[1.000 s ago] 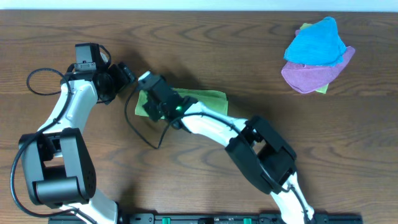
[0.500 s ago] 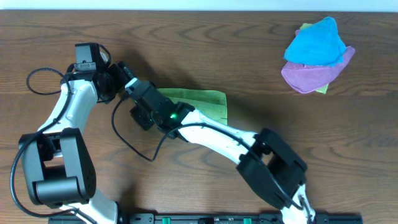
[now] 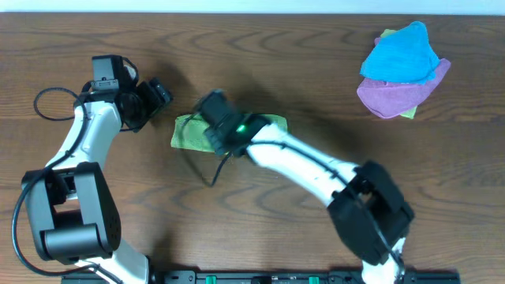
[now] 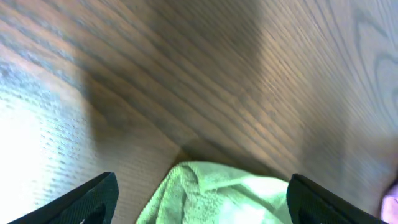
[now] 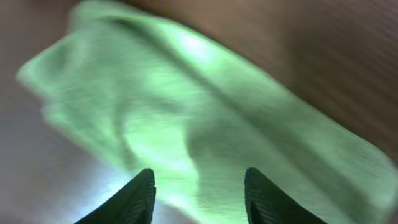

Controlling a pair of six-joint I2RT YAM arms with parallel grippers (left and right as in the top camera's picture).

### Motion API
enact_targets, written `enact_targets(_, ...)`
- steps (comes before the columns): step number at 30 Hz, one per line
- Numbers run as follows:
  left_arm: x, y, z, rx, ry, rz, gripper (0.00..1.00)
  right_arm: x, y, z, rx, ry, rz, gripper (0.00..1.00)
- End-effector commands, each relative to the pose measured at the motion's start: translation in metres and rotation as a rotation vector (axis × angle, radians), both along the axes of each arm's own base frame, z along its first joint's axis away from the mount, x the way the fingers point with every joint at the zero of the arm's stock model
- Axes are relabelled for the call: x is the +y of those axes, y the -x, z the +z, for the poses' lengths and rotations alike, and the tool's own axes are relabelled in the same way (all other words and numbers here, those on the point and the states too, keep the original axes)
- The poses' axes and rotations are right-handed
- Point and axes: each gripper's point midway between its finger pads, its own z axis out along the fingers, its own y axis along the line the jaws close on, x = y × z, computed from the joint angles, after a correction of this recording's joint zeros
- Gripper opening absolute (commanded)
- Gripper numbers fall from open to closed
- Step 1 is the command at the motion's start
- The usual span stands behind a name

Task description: Fold the cloth

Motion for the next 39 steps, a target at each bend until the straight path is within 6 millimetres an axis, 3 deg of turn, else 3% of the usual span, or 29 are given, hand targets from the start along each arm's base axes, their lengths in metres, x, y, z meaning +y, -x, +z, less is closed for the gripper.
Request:
enact_targets(1,-0.013,0.002,0.012,-0.031,0.059,-0.096,0.89,-0.019,-0.013,0.021,0.014,-0.081,-0.085,0.49)
enact_targets(4,-0.018,0.013,0.012,-0.010,0.051,-0.144,0.89,-0.023,-0.015,0.027,0.053,-0.138,-0.049,0.57)
enact_targets(8,-0.023,0.027,0.013,0.024,0.051,-0.190,0.90,-0.018,0.000,0.024,0.169,-0.215,0.020,0.67)
enact_targets(15,-0.032,0.053,0.011,0.094,0.034,-0.294,0.90,-0.027,0.034,0.018,0.316,-0.189,0.034,0.71)
enact_targets(20,-0.038,0.056,0.011,0.104,0.035,-0.312,0.90,-0.039,0.044,0.014,0.371,-0.153,0.016,0.64)
enact_targets(25,-0.052,0.057,0.012,0.101,0.032,-0.352,0.89,-0.053,0.053,-0.009,0.402,-0.113,-0.008,0.51)
enact_targets(29,-0.066,0.056,0.014,0.092,0.014,-0.392,0.88,-0.060,0.046,-0.031,0.372,-0.134,-0.026,0.45)
enact_targets(32,-0.075,0.057,0.013,0.093,-0.003,-0.414,0.88,-0.071,0.029,-0.039,0.298,-0.114,-0.064,0.44)
enact_targets(39,-0.085,0.052,0.012,0.076,-0.031,-0.413,0.88,-0.085,-0.010,-0.034,0.101,-0.037,-0.096,0.43)
